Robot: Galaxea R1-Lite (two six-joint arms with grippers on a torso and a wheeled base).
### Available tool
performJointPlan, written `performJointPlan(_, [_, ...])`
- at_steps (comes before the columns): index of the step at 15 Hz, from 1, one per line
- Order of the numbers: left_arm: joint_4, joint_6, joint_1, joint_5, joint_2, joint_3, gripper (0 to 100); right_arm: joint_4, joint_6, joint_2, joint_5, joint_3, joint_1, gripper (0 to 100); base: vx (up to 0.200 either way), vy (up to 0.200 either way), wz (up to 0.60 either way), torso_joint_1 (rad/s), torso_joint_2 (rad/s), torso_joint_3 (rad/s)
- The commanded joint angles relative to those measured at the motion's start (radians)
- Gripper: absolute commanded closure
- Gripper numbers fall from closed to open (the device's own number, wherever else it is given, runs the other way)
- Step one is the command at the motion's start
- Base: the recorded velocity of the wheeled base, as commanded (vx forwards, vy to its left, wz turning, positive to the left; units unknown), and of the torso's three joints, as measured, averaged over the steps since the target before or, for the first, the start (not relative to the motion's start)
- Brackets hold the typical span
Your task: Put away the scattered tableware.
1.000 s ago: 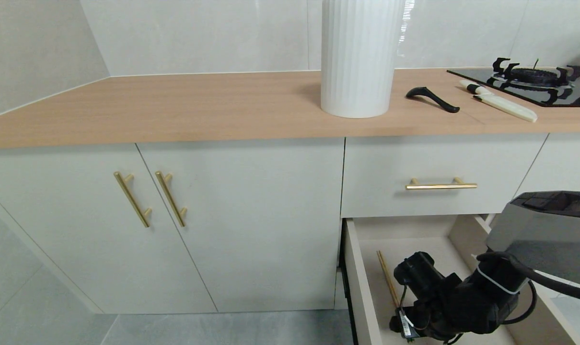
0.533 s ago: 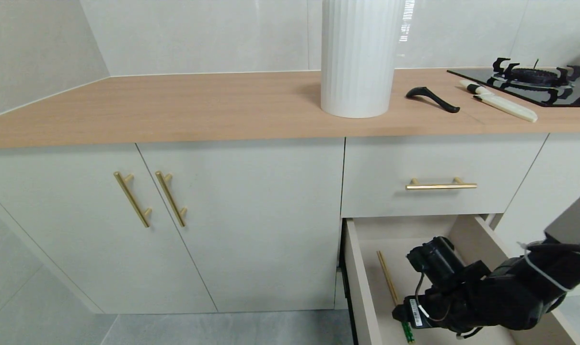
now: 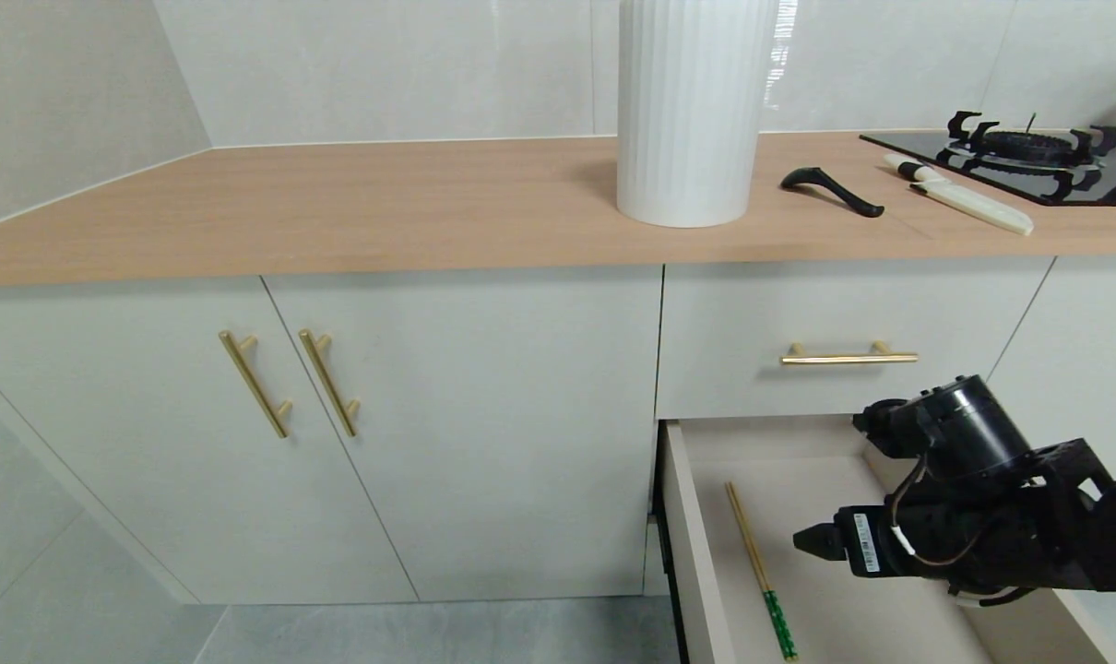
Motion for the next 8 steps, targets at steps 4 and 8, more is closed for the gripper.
performJointPlan(4, [0.0, 0.0, 0.0, 0.001, 0.001, 0.0, 0, 0.003, -0.074, -0.203, -0.002, 0.025, -0.008, 0, 0.0, 0.0, 0.0, 0.0, 0.0, 0.0])
performJointPlan(8, [0.0, 0.0, 0.0, 0.001, 0.0, 0.0, 0, 0.003, -0.083, -0.247, -0.002, 0.027, -0.008, 0, 0.0, 0.0, 0.0, 0.0, 0.0, 0.0])
